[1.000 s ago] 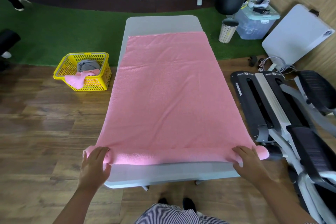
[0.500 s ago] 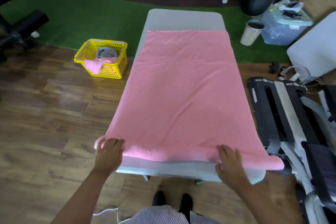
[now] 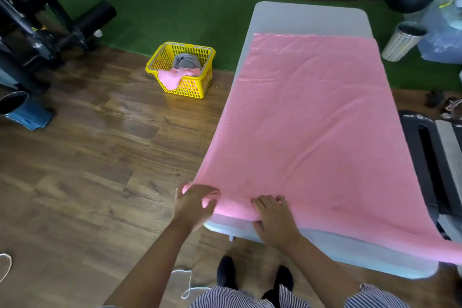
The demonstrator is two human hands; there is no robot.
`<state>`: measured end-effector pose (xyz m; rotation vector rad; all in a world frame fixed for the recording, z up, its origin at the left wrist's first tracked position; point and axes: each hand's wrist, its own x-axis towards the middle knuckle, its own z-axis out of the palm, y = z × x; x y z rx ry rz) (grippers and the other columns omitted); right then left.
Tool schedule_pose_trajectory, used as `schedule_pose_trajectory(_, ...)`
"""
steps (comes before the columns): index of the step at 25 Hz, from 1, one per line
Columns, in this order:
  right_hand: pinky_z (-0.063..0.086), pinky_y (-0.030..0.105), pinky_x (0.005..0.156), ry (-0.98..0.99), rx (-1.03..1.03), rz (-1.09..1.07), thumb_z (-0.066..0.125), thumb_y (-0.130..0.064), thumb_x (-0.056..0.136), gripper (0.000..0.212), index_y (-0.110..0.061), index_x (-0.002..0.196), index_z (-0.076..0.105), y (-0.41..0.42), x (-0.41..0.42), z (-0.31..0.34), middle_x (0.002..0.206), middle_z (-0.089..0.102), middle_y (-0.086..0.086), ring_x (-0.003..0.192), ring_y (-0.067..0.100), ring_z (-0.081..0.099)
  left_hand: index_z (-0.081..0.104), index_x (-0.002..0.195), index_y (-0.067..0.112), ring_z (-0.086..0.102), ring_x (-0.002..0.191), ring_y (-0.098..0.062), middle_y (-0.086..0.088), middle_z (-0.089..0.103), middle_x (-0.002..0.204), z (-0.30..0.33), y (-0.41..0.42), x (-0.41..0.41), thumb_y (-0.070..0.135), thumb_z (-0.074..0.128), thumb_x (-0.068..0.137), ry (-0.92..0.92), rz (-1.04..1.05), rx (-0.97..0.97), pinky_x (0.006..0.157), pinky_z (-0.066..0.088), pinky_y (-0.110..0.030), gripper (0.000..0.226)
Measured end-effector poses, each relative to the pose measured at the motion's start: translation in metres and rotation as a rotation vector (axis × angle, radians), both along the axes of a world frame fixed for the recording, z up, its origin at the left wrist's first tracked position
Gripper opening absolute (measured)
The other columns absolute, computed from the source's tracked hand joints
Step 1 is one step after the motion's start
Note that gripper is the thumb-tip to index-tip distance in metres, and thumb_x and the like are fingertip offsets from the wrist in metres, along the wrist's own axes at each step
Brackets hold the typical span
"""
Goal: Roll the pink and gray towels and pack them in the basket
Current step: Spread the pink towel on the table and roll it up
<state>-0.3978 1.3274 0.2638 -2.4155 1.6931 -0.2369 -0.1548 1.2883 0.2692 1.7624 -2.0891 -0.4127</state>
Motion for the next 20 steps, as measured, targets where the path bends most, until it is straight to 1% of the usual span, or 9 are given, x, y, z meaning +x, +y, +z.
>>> schedule_pose_trajectory(2,0.027,0.035,0.072,0.028,0.006,0.022,0.041,-0.029,0.061,0.041,-0.02,0.096,0.059,0.0,-0.009,0.002,0.088,0.061,-0.004,0.074,0.02,0.057,0.071,0.105,0.023,0.063,0.085,-0.012,0.013,0.066,0.103,0.01,-0.015,0.01,0.04,0.043,0.08,0.278,0.336,0.213,0.09,0.044,-0.033,0.042)
schedule_pose_trajectory(4,0.027,0.036,0.07,0.036,0.003,0.006,0.042,-0.03,0.059,0.041,-0.02,0.095,0.059,-0.002,-0.006,0.001,0.086,0.06,-0.004,0.072,0.019,0.056,0.065,0.11,0.009,0.062,0.09,-0.027,-0.007,0.065,0.107,0.018,-0.032,0.027,0.031,0.048,0.092,0.496,0.619,0.558,0.08,0.046,-0.032,0.033)
schedule_pose_trajectory(6,0.033,0.035,0.071,0.039,0.022,-0.001,0.046,-0.03,0.055,0.043,-0.019,0.095,0.058,-0.002,0.004,0.003,0.086,0.058,-0.004,0.071,0.019,0.056,0.063,0.092,0.003,0.057,0.077,-0.025,-0.01,0.062,0.092,0.022,-0.04,0.029,0.018,0.055,0.094,0.685,0.719,0.925,0.069,0.044,-0.031,0.017)
schedule_pose_trajectory(7,0.037,0.035,0.071,0.043,0.031,0.01,0.05,-0.031,0.054,0.046,-0.018,0.097,0.057,-0.002,0.011,0.003,0.087,0.057,-0.004,0.072,0.019,0.055,0.062,0.085,0.005,0.054,0.072,-0.022,-0.009,0.06,0.085,0.022,-0.042,0.027,0.014,0.059,0.091,0.727,0.73,1.001,0.068,0.046,-0.032,0.011)
schedule_pose_trajectory(11,0.032,0.034,0.069,0.084,0.065,0.032,0.048,-0.036,0.059,0.045,-0.023,0.102,0.053,-0.006,0.021,0.003,0.091,0.057,-0.007,0.072,0.017,0.052,0.064,0.077,0.008,0.055,0.074,-0.023,-0.01,0.061,0.081,0.013,-0.049,0.027,0.004,0.066,0.083,0.804,0.732,1.032,0.063,0.051,-0.034,0.008)
schedule_pose_trajectory(15,0.036,0.029,0.063,0.106,0.098,0.093,0.047,-0.036,0.061,0.034,-0.026,0.093,0.054,-0.007,0.007,0.005,0.083,0.056,-0.009,0.068,0.015,0.051,0.066,0.07,0.003,0.056,0.055,-0.02,-0.01,0.059,0.059,0.0,-0.052,0.046,-0.004,0.06,0.089,0.743,0.694,0.88,0.047,0.05,-0.025,0.021)
schedule_pose_trajectory(17,0.026,0.027,0.064,0.11,0.102,0.098,0.046,-0.036,0.06,0.03,-0.027,0.088,0.056,-0.007,0.004,0.005,0.079,0.055,-0.01,0.065,0.013,0.049,0.063,0.071,0.001,0.06,0.063,-0.025,-0.015,0.061,0.069,-0.003,-0.047,0.052,-0.005,0.057,0.091,0.694,0.661,0.83,0.043,0.052,-0.022,0.022)
schedule_pose_trajectory(18,0.023,0.027,0.063,0.107,0.102,0.096,0.045,-0.035,0.06,0.03,-0.027,0.086,0.056,-0.007,0.004,0.005,0.077,0.055,-0.01,0.064,0.013,0.049,0.063,0.07,0.001,0.063,0.07,-0.029,-0.017,0.063,0.075,-0.007,-0.047,0.054,-0.003,0.057,0.092,0.689,0.64,0.819,0.047,0.055,-0.023,0.023)
schedule_pose_trajectory(20,0.026,0.027,0.063,0.105,0.102,0.098,0.044,-0.035,0.058,0.03,-0.028,0.084,0.057,-0.008,0.006,0.006,0.075,0.054,-0.011,0.063,0.013,0.048,0.065,0.071,0.005,0.067,0.082,-0.033,-0.018,0.067,0.083,-0.01,-0.046,0.053,0.005,0.059,0.093,0.693,0.582,0.823,0.058,0.058,-0.03,0.023)
